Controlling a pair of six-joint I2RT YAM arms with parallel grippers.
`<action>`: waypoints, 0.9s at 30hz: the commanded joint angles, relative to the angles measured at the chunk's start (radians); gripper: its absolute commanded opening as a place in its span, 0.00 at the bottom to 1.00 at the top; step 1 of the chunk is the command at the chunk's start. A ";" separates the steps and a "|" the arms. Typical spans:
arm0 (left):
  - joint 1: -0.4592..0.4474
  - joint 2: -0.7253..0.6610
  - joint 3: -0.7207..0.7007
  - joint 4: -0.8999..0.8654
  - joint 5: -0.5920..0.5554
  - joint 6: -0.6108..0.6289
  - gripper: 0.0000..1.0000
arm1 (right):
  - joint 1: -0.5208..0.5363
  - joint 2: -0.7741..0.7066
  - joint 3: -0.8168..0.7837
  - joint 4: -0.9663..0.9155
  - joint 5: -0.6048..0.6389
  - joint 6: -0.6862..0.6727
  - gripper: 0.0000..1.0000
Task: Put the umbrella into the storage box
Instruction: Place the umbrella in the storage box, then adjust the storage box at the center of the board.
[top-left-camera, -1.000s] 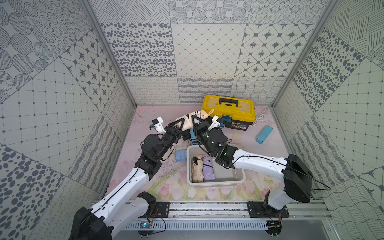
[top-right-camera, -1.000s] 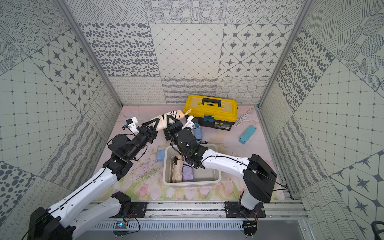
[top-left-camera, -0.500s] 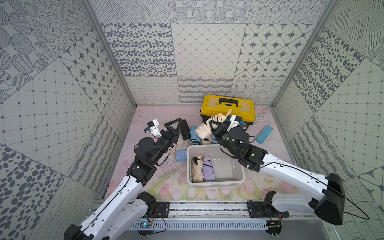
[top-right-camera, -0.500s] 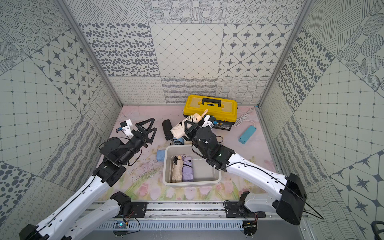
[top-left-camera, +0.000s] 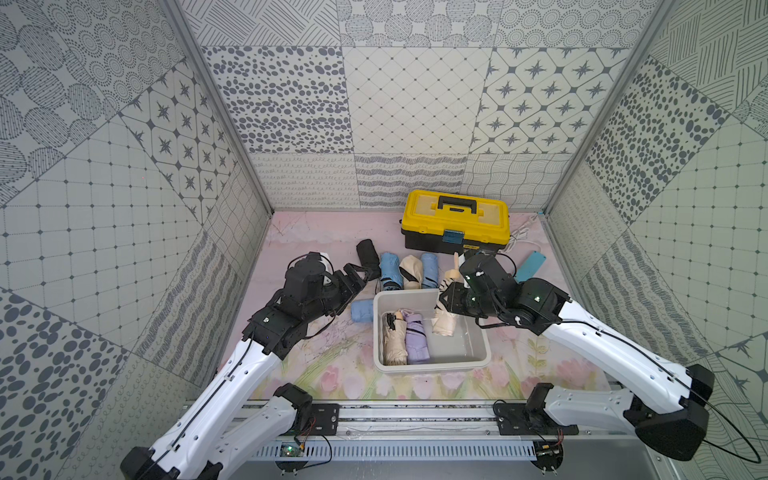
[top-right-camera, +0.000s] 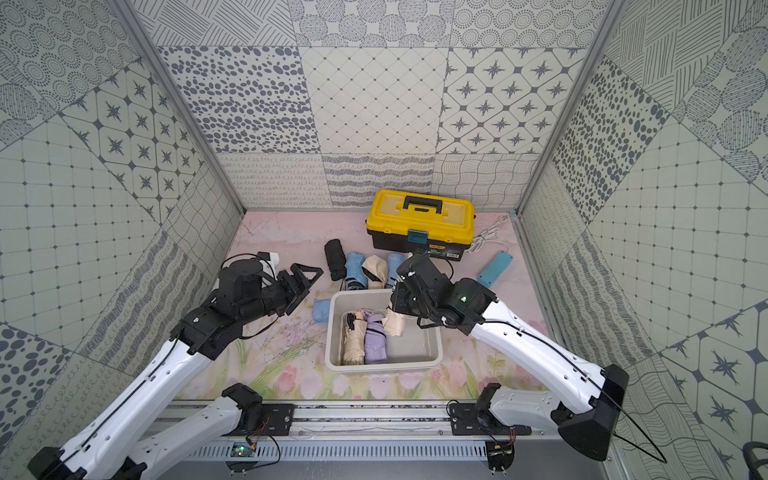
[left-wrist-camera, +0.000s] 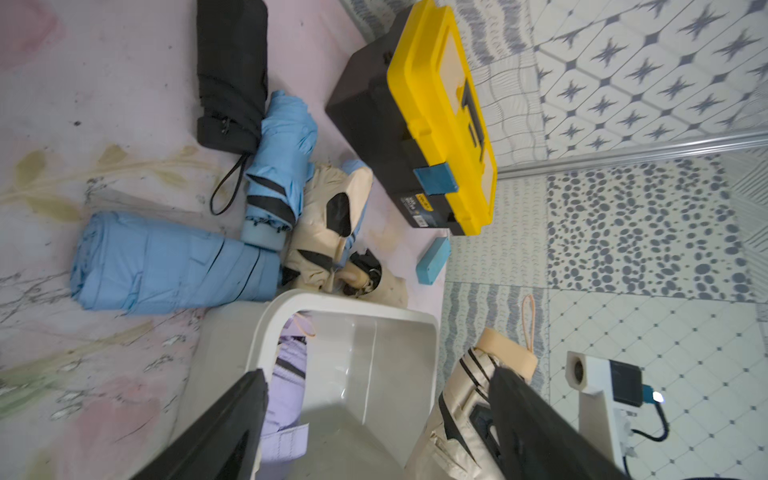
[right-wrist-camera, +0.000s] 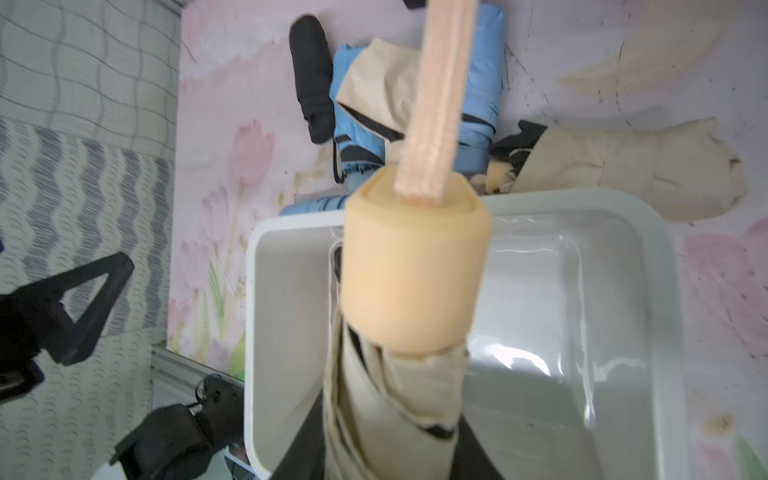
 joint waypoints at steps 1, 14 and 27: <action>0.000 0.043 -0.003 -0.254 0.160 0.152 0.88 | 0.000 0.063 0.077 -0.097 -0.047 -0.110 0.18; -0.071 0.150 -0.032 -0.228 0.215 0.199 0.61 | 0.085 0.291 0.115 -0.142 -0.048 -0.178 0.19; -0.082 0.224 -0.049 -0.161 0.269 0.231 0.47 | 0.099 0.359 -0.047 0.009 0.002 -0.124 0.19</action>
